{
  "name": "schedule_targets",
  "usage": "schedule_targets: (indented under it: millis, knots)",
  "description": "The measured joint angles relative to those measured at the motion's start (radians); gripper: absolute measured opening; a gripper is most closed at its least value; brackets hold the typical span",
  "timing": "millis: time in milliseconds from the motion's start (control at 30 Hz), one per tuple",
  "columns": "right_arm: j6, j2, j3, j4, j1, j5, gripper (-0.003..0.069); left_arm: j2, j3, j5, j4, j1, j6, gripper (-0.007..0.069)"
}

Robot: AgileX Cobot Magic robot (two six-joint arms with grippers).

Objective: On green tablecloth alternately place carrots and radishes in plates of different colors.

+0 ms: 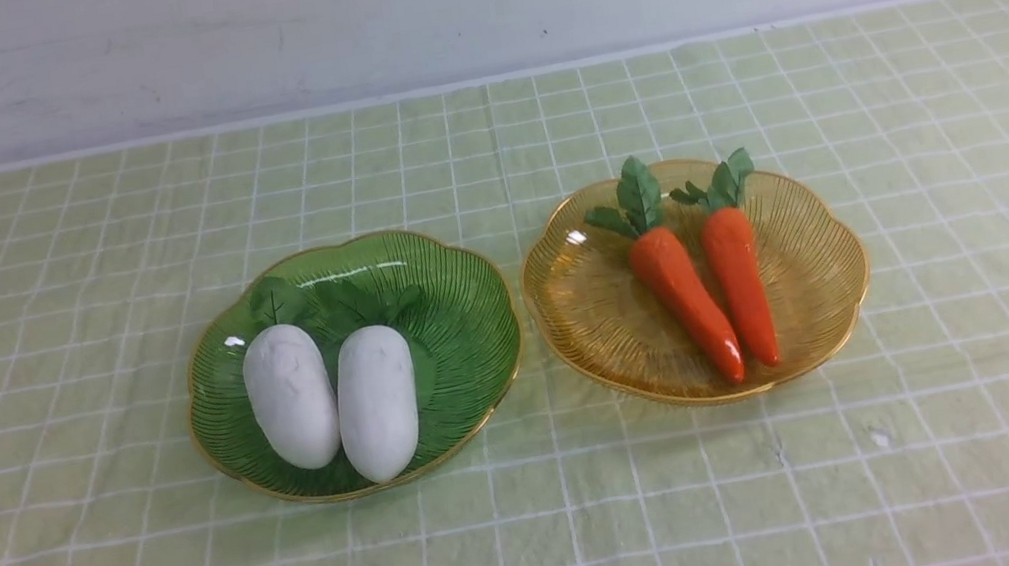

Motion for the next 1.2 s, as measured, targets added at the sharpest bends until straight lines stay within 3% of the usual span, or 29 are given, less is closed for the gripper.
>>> schedule_targets:
  millis: [533,733,933,1067,1200]
  knots:
    - [0.001,0.000,0.000,0.000,0.000,0.003,-0.0015,-0.772,0.727,-0.055,-0.003,0.000,0.035,-0.0008]
    - [0.001,0.000,0.000,0.000,0.000,0.003,-0.0015,-1.093,1.086,-0.525,-0.004,0.000,0.008,-0.0008]
    - [0.001,0.000,0.000,0.000,0.000,0.003,-0.0015,-1.184,1.308,-0.999,-0.005,0.000,0.008,-0.0008]
    - [0.001,0.000,0.000,0.000,0.000,0.003,-0.0015,-1.185,1.398,-1.121,-0.006,0.000,0.008,-0.0008]
    - [0.001,0.000,0.000,0.000,0.000,0.003,-0.0015,-1.185,1.458,-1.135,-0.006,0.000,0.008,-0.0008]
